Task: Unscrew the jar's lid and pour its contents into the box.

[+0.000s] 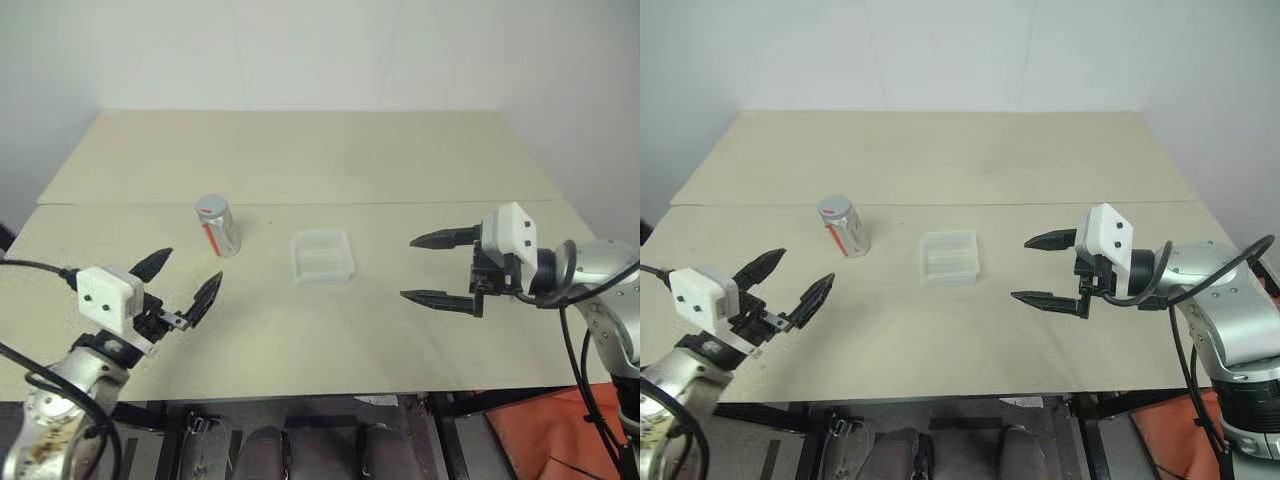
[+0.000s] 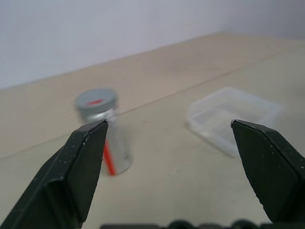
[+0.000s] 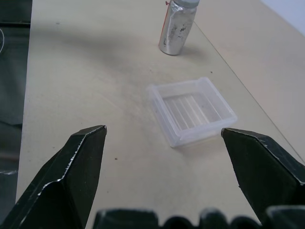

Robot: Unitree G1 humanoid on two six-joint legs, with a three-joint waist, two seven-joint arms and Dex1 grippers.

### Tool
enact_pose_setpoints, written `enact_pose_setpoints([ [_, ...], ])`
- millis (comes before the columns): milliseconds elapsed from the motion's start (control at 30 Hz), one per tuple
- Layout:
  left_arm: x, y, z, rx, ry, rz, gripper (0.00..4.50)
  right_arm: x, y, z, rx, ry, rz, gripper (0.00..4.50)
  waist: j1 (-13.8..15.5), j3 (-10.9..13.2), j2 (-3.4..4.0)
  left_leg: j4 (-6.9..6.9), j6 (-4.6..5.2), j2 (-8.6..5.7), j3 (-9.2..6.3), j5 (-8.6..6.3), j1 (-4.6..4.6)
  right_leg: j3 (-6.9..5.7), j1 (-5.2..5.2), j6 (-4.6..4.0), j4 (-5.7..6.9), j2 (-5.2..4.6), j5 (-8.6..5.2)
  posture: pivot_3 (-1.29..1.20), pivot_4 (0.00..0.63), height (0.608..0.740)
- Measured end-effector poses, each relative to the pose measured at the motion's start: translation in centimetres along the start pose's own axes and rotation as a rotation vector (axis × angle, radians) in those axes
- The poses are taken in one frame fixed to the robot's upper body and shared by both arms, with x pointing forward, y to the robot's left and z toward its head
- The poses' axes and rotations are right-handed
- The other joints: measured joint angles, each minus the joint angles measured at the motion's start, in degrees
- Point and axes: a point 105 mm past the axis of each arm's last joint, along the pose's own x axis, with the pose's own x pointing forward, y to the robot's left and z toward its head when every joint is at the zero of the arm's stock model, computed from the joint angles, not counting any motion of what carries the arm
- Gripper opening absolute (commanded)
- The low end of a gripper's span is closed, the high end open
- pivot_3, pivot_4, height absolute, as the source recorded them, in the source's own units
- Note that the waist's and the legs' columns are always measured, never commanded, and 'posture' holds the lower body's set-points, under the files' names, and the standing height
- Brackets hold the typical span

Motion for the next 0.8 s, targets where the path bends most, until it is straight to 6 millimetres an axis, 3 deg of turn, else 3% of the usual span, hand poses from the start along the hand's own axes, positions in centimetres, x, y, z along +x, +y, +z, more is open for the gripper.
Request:
enact_pose_setpoints([
  [267, 3.4, 1.7, -2.0, -0.041, 0.020, 0.229, 4.49, 0.1, 0.3, 0.4, -0.012, -0.005, -0.005, 4.50, -0.4, 0.0, -0.01, -0.01, 0.03, -0.01, -0.03, -0.02, -0.03, 0.02, -0.08, 0.01, 0.02, 0.00, 0.00, 0.00, 0.150, 0.740],
  [400, 5.0, 2.2, -3.3, -0.021, 0.056, 0.217, 4.49, 0.2, 0.4, 0.6, -0.012, -0.013, -0.007, 4.50, -0.3, 0.0, -0.02, 0.00, 0.03, -0.01, 0.02, -0.01, -0.05, -0.02, -0.08, 0.01, 0.03, 0.00, 0.00, 0.00, 0.150, 0.740],
  [800, 8.1, 3.2, -4.6, -0.004, 0.046, 0.155, 4.49, 0.4, 1.0, 1.4, -0.021, -0.024, -0.007, 4.50, -0.3, 0.0, -0.02, 0.00, 0.03, 0.00, 0.01, -0.01, -0.10, -0.05, -0.10, 0.02, 0.01, -0.01, 0.01, 0.00, 0.150, 0.740],
])
